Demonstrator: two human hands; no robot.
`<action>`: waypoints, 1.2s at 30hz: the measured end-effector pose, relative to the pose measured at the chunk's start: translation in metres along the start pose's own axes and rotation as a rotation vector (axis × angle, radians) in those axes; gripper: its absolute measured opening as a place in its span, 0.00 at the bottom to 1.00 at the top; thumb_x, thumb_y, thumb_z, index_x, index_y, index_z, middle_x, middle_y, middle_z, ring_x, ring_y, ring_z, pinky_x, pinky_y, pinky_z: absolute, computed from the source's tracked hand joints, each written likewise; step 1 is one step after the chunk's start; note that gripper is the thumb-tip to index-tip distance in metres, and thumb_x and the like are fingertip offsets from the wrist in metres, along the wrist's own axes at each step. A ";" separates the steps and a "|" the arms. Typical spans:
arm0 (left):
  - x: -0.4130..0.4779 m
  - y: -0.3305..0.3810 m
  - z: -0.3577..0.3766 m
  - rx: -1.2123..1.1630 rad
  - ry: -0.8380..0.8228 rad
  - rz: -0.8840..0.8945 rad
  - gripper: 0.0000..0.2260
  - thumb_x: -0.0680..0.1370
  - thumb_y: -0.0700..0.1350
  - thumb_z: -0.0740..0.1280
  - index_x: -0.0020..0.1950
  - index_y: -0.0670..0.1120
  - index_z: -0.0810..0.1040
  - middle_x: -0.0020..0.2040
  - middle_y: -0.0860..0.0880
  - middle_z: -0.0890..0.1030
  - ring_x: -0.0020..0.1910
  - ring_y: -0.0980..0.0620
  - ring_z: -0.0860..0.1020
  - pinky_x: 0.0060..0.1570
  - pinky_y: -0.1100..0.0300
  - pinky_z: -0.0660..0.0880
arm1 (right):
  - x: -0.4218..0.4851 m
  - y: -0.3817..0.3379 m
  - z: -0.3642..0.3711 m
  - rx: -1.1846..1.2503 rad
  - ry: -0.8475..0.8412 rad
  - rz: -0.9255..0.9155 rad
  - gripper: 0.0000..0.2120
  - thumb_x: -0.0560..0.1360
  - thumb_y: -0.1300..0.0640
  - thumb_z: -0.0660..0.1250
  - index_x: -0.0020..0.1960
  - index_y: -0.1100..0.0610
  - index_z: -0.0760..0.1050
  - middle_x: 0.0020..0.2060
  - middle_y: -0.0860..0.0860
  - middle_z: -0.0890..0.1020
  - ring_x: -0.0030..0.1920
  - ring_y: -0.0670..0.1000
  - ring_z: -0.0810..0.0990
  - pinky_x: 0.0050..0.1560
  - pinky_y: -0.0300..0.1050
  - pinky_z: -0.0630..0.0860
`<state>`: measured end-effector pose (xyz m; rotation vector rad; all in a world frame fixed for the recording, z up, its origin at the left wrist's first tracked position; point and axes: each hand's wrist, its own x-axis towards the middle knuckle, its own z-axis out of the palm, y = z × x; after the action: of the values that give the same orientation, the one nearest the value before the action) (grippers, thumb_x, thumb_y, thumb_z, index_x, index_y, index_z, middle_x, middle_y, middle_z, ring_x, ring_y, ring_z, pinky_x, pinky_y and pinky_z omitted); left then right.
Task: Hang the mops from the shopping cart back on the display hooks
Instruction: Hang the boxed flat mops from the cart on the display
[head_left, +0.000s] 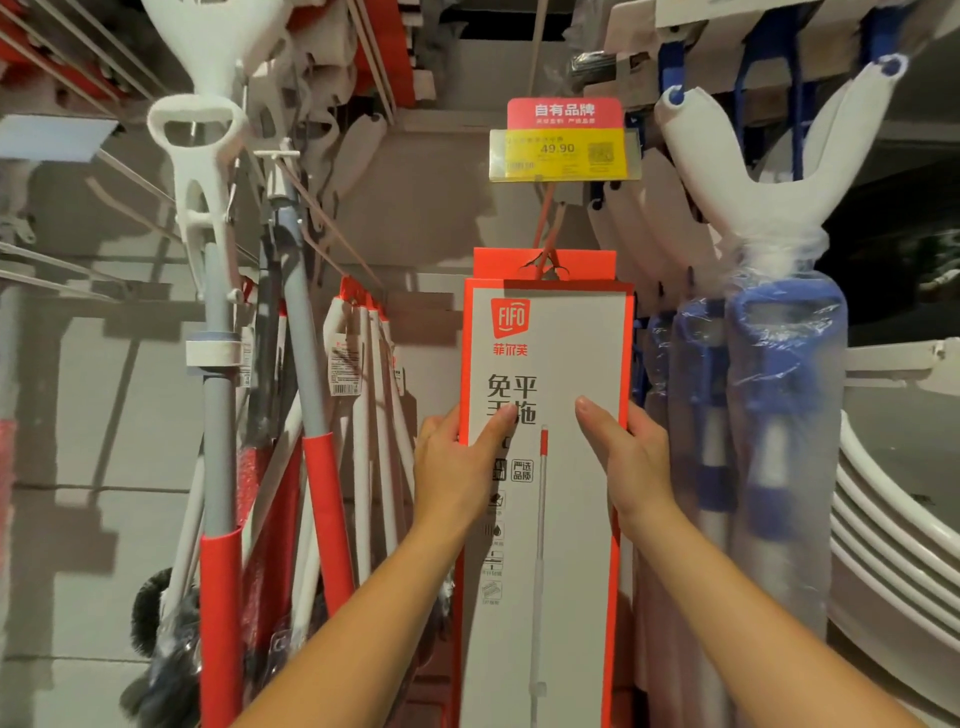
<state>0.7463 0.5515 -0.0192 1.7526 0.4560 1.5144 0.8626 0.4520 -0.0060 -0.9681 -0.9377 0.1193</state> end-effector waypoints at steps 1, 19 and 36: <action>-0.001 0.002 0.000 0.005 -0.001 -0.004 0.18 0.68 0.69 0.63 0.49 0.61 0.80 0.49 0.49 0.80 0.54 0.52 0.78 0.55 0.50 0.77 | 0.000 0.000 0.000 -0.001 0.001 -0.004 0.10 0.75 0.57 0.69 0.56 0.55 0.78 0.49 0.49 0.85 0.49 0.50 0.85 0.49 0.47 0.82; -0.037 0.016 -0.013 0.028 -0.118 -0.055 0.07 0.79 0.49 0.65 0.55 0.62 0.74 0.54 0.60 0.81 0.57 0.58 0.78 0.55 0.61 0.73 | -0.028 -0.012 -0.012 -0.375 -0.036 -0.069 0.16 0.79 0.54 0.63 0.66 0.51 0.72 0.57 0.45 0.79 0.55 0.44 0.78 0.54 0.39 0.72; -0.102 0.071 -0.097 0.943 -0.408 -0.023 0.20 0.77 0.57 0.64 0.65 0.50 0.75 0.62 0.49 0.79 0.61 0.46 0.76 0.57 0.52 0.74 | -0.110 -0.071 0.007 -1.387 -0.423 0.128 0.21 0.75 0.43 0.62 0.62 0.54 0.74 0.61 0.54 0.78 0.60 0.58 0.76 0.54 0.49 0.72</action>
<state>0.6161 0.4640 -0.0356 2.6683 1.0764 0.9008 0.7681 0.3624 -0.0208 -2.3435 -1.3432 -0.2824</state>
